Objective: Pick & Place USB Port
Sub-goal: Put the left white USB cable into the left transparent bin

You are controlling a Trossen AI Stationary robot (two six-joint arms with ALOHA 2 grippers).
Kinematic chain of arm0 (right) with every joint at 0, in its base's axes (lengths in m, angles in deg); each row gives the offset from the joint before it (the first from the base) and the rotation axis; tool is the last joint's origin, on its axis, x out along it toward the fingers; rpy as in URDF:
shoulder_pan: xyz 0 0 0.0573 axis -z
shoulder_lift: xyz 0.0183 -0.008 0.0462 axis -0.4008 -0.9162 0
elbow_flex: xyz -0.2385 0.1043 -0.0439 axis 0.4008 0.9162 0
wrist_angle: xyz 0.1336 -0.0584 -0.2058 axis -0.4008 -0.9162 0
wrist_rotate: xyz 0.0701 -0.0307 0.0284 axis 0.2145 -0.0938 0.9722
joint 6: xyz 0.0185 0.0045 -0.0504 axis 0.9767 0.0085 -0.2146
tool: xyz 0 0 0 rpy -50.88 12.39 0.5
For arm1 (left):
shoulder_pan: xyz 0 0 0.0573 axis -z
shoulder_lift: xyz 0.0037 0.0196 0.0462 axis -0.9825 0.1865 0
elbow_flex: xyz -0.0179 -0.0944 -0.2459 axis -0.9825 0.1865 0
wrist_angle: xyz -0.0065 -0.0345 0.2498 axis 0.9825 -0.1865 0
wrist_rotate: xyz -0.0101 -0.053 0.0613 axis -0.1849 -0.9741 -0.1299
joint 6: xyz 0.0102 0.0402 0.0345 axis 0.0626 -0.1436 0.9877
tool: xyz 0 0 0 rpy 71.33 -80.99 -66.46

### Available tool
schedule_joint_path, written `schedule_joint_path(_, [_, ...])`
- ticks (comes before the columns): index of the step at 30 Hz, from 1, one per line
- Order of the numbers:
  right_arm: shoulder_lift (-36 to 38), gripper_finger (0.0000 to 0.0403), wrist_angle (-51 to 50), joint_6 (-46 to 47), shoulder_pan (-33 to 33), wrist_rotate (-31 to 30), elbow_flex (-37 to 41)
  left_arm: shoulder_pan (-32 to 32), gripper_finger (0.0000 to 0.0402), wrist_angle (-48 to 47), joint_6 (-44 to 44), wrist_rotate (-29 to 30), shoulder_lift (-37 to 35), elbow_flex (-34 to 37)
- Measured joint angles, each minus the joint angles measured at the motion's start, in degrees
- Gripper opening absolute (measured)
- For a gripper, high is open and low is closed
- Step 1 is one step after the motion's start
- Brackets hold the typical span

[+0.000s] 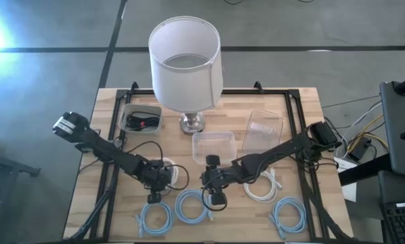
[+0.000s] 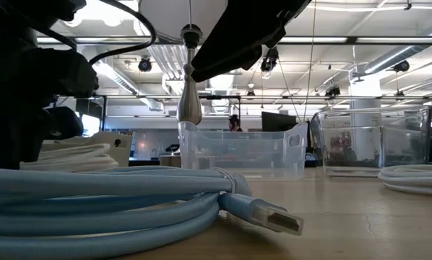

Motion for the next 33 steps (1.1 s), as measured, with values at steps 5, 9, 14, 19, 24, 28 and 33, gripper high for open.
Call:
schedule_joint_path(5, [0.4,0.0185,-0.3,0.0,0.0,0.0,0.0,-0.1,0.0042,-4.1,0.0,4.6,-4.5,-3.7])
schedule_joint_path(9, [2.7,0.0185,-4.9,0.6,0.0,-0.1,-1.4,-0.1,0.0042,-9.6,2.4,9.4,-5.5,-9.6])
schedule_joint_path(14, [6.7,0.0185,-13.3,3.8,0.0,-0.1,-2.1,-0.1,0.0045,-10.4,11.3,18.4,-5.1,-16.9])
schedule_joint_path(19, [11.1,0.0185,-19.3,7.9,-0.8,-0.7,0.0,-1.4,0.0046,-7.7,20.1,30.6,-5.2,-19.9])
schedule_joint_path(24, [15.4,0.0185,-20.9,12.2,-2.2,-4.6,5.1,-4.8,0.0047,3.1,29.8,32.5,-3.2,-19.9])
schedule_joint_path(28, [18.4,0.0185,-18.8,14.5,-2.3,-5.1,9.9,-8.5,0.0047,13.1,34.7,32.3,0.8,-19.9])
schedule_joint_path(33, [21.5,0.0185,-11.4,16.0,-2.3,-5.1,16.2,-13.7,0.0048,22.8,34.2,32.3,7.4,-19.9])
